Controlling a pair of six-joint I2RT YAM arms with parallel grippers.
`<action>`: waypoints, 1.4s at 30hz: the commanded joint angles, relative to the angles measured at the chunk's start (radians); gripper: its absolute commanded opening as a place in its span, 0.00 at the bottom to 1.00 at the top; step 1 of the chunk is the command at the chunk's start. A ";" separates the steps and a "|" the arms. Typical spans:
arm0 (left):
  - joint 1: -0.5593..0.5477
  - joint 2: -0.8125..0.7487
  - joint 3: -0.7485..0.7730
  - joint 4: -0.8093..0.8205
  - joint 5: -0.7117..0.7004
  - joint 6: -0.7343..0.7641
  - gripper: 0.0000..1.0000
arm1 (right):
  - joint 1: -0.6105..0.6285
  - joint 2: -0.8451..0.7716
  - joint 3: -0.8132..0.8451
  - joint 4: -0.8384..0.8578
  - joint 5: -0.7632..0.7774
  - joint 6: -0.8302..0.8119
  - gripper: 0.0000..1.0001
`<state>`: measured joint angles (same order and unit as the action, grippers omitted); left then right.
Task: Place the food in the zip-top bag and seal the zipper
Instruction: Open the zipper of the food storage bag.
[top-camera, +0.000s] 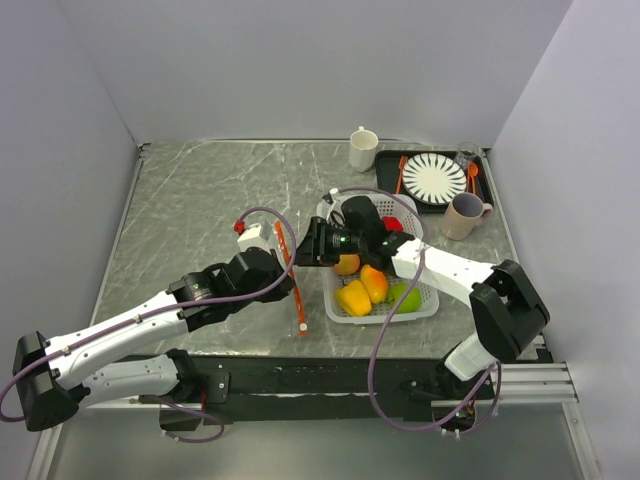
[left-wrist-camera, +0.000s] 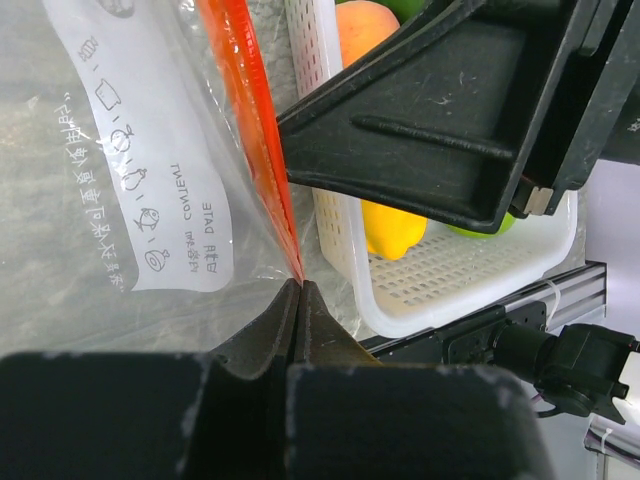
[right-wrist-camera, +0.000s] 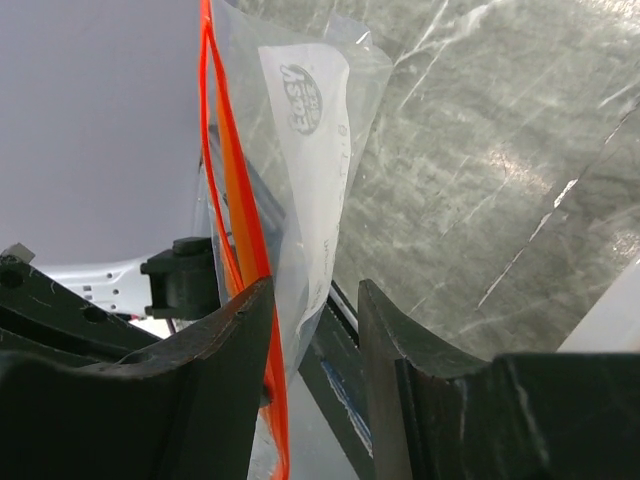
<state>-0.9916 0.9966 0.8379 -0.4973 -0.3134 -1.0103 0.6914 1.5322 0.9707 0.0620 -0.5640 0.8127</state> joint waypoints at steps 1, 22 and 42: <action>0.002 -0.007 0.010 0.022 -0.021 -0.002 0.01 | 0.008 -0.078 0.005 0.042 0.027 -0.006 0.47; 0.002 -0.026 0.012 0.002 -0.027 -0.008 0.01 | 0.000 -0.089 0.010 0.044 0.027 -0.006 0.45; 0.002 -0.030 0.012 0.017 -0.018 0.002 0.01 | -0.009 -0.044 0.033 0.041 0.012 -0.001 0.43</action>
<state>-0.9916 0.9771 0.8379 -0.4988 -0.3206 -1.0149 0.6846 1.4799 0.9688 0.0669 -0.5438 0.8143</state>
